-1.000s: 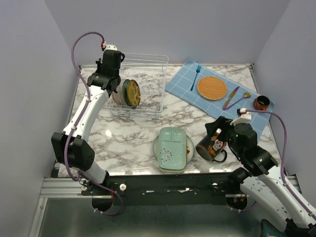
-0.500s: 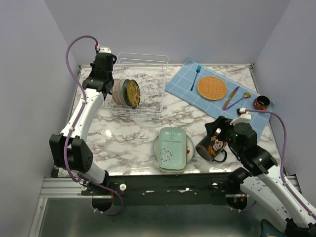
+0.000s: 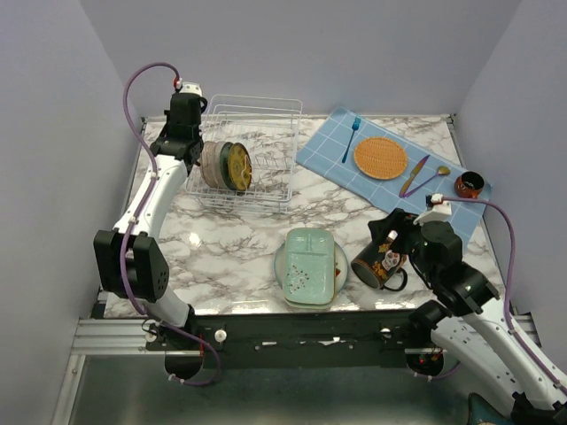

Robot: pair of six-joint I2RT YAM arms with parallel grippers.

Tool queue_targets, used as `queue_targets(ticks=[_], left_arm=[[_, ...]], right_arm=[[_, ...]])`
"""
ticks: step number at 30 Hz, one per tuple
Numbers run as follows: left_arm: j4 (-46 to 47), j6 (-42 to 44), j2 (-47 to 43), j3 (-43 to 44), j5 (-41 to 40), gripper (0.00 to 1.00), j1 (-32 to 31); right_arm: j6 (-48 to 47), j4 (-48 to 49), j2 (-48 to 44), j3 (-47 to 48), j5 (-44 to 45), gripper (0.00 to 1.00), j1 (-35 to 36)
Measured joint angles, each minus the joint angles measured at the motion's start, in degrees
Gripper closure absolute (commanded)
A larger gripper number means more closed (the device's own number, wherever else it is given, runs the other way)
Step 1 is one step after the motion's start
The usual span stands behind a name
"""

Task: Load the plates into the dish rack
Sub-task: Insert the plate into the dish rack.

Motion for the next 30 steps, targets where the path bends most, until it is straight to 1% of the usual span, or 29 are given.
queue_targets(ticks=[11,30], left_arm=[[2.6,1.0,1.9,-1.0,3.0,1.00,0.8],[2.9,0.9,4.9,-1.3,6.5,1.00,0.8]], right_arm=[[0.0,0.0,-0.1,-0.1,0.0,0.09,0.0],[-0.1,-0.2,-0.8,-0.1,0.0,0.09,0.0]])
